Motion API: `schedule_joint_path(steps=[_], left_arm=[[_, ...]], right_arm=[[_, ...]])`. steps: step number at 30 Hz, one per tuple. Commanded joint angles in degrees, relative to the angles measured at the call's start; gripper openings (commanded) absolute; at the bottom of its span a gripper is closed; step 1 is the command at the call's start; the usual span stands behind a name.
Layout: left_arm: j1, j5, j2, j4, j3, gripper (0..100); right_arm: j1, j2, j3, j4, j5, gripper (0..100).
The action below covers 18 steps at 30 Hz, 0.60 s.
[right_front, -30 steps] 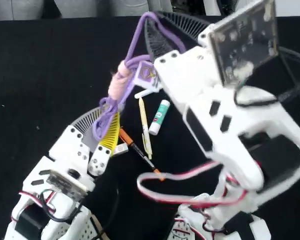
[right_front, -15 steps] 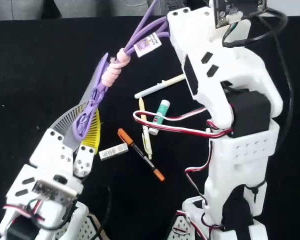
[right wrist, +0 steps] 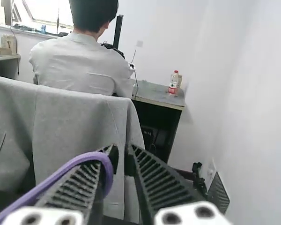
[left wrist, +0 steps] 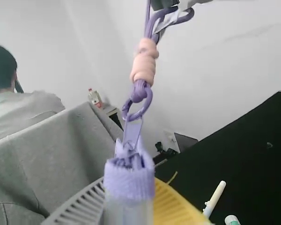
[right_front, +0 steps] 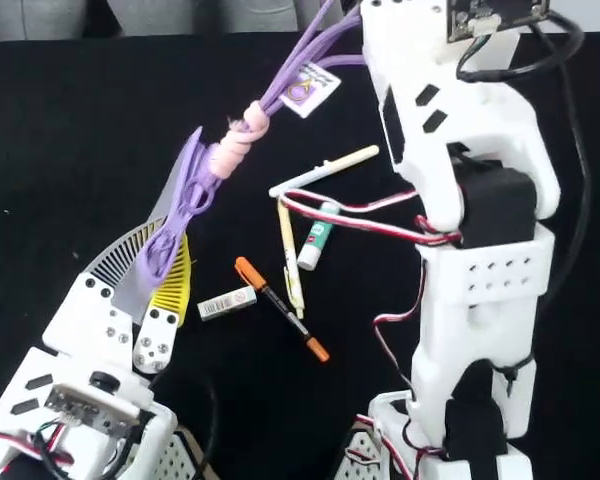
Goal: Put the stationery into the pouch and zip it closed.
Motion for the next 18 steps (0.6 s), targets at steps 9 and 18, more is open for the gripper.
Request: schedule_joint_path(steps=[9, 18], left_arm=[[-1.1, -0.18, -0.79, 2.02, -7.16, 3], [-0.75, -0.18, -0.79, 6.33, -13.76, 3]], right_arm=[[7.38, 16.22, -7.69, -9.41, -0.26, 1.1], [9.14, 31.52, -20.35, -9.32, -0.26, 1.1]])
